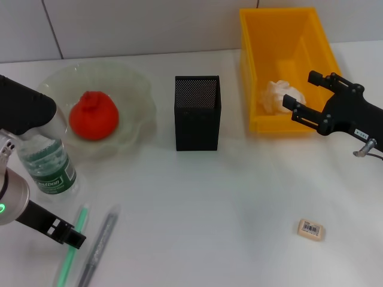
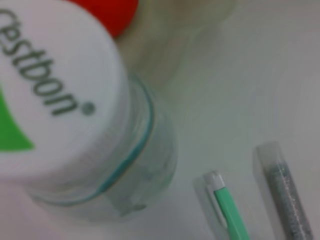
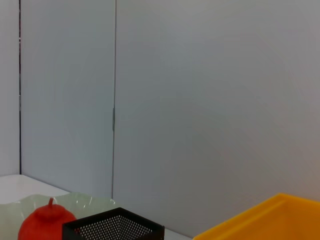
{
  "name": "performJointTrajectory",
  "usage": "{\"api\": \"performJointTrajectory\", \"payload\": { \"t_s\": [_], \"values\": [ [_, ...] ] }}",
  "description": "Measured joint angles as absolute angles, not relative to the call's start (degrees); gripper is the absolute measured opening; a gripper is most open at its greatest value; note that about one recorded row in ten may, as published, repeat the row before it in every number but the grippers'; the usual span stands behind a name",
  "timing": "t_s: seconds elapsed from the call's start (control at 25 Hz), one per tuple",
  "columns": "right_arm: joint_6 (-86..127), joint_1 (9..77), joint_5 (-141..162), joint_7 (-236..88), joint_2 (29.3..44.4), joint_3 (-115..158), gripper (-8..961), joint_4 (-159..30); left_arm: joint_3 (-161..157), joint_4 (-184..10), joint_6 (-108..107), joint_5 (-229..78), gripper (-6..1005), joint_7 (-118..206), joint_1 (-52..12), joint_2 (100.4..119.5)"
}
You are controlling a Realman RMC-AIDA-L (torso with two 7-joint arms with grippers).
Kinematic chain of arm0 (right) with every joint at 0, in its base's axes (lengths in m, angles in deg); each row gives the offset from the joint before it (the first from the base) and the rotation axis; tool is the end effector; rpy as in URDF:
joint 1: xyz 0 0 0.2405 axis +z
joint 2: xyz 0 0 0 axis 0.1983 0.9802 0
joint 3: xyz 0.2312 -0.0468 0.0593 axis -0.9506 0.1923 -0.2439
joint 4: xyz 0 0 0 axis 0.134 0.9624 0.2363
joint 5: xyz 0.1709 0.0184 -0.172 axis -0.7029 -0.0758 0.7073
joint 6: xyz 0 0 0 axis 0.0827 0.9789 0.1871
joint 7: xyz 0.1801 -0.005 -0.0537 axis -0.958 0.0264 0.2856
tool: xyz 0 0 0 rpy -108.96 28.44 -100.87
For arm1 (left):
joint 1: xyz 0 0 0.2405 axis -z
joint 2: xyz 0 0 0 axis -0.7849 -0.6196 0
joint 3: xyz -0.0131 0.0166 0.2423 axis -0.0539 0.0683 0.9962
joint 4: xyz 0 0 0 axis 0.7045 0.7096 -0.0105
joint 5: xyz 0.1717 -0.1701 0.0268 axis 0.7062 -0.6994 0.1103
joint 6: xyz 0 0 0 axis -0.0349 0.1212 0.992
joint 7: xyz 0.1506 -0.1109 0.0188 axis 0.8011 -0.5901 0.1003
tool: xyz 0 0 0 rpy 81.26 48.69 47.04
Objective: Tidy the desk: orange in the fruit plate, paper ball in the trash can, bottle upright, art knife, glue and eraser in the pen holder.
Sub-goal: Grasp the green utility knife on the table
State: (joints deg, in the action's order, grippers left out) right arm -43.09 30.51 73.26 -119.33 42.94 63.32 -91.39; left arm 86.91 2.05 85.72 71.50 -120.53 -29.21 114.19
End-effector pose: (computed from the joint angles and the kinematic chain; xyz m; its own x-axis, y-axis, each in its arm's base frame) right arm 0.3120 0.3765 -0.0029 0.7811 -0.0318 -0.6236 -0.5028 -0.6242 -0.5980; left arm -0.2102 0.3325 -0.0351 0.5425 0.7969 -0.2660 0.5671 -0.5809 -0.5839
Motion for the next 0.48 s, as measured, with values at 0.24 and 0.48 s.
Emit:
{"api": "performJointTrajectory", "payload": {
  "t_s": [0.24,0.48],
  "values": [
    [-43.1,30.5,73.3,-119.3,42.94,63.3,766,-91.4,87.0,-0.2,85.5,72.0,774,-120.5,-28.5,114.19],
    [-43.1,30.5,73.2,-119.4,42.94,63.3,766,-91.4,87.2,-2.1,85.0,72.0,773,-120.5,-27.9,114.19]
  ]
}}
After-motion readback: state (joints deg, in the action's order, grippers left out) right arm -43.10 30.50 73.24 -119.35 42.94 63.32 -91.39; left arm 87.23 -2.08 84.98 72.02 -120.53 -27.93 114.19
